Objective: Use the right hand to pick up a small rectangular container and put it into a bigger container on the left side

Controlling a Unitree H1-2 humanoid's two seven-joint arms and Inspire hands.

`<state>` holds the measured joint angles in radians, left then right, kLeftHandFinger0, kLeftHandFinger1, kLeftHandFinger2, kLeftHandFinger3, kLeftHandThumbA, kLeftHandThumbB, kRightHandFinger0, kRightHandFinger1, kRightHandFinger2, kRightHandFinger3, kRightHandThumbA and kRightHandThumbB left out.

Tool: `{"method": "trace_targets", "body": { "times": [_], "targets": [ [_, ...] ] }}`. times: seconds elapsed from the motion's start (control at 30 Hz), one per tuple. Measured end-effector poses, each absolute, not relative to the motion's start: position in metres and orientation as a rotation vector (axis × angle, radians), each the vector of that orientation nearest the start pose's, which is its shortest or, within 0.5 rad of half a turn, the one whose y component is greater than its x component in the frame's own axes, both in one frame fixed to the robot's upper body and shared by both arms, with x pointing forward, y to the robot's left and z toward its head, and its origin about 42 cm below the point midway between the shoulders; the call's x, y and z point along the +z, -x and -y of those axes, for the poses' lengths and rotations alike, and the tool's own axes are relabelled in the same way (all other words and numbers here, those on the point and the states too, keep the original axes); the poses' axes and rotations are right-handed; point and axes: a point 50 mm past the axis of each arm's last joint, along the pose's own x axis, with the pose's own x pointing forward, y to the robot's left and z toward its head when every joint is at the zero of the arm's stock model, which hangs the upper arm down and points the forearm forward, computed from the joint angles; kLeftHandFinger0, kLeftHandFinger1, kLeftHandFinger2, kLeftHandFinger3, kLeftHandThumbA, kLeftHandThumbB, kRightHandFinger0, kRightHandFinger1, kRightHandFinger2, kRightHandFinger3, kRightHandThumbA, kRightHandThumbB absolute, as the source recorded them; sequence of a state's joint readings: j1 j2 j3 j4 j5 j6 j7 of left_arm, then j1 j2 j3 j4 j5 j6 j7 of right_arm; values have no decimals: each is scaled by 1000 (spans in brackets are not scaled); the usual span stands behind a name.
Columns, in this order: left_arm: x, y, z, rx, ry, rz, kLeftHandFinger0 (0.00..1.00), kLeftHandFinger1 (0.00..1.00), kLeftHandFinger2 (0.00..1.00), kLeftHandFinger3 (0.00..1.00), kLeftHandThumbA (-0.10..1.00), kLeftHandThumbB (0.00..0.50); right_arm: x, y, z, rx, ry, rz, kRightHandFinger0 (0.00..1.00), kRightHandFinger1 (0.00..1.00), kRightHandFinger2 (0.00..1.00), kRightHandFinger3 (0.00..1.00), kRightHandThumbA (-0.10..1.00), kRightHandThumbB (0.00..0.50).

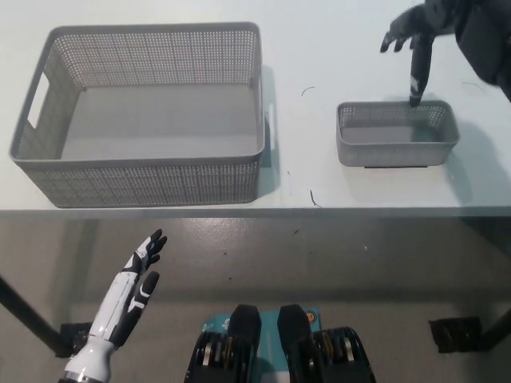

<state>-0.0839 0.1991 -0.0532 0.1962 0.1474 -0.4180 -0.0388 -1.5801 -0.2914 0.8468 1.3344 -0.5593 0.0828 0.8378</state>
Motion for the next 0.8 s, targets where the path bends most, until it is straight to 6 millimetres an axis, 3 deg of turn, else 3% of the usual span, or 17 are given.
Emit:
{"method": "trace_targets", "body": {
  "times": [0.17, 0.23, 0.33, 0.5, 0.6, 0.67, 0.8],
  "targets": [
    [101, -307, -254, -175, -346, 307, 1000, 1000, 1000, 1000, 1000, 167, 459, -595, 168, 605, 1669, -493, 1000, 1000, 1000, 1000, 1000, 467],
    [100, -307, -254, -178, -348, 307, 1000, 1000, 1000, 1000, 1000, 164, 456, -596, 166, 609, 1682, -500, 1000, 1000, 1000, 1000, 1000, 441],
    [100, -307, -254, -178, -349, 307, 1000, 1000, 1000, 1000, 1000, 164, 450, -596, 165, 621, 1689, -512, 1000, 1000, 1000, 1000, 1000, 461],
    [101, -307, -254, -183, -349, 310, 1000, 1000, 1000, 1000, 1000, 166, 422, -596, 171, 651, 1681, -571, 1000, 1000, 1000, 1000, 1000, 406],
    [103, -307, -253, -189, -350, 317, 1000, 1000, 1000, 1000, 1000, 168, 405, -596, 172, 666, 1677, -596, 1000, 1000, 1000, 1000, 1000, 416],
    [104, -307, -253, -191, -350, 317, 1000, 1000, 1000, 1000, 1000, 167, 398, -595, 174, 669, 1669, -604, 1000, 1000, 1000, 1000, 1000, 456],
    [104, -307, -253, -191, -351, 316, 1000, 1000, 1000, 1000, 1000, 170, 385, -595, 176, 659, 1643, -604, 1000, 1000, 1000, 1000, 1000, 465]
  ]
}}
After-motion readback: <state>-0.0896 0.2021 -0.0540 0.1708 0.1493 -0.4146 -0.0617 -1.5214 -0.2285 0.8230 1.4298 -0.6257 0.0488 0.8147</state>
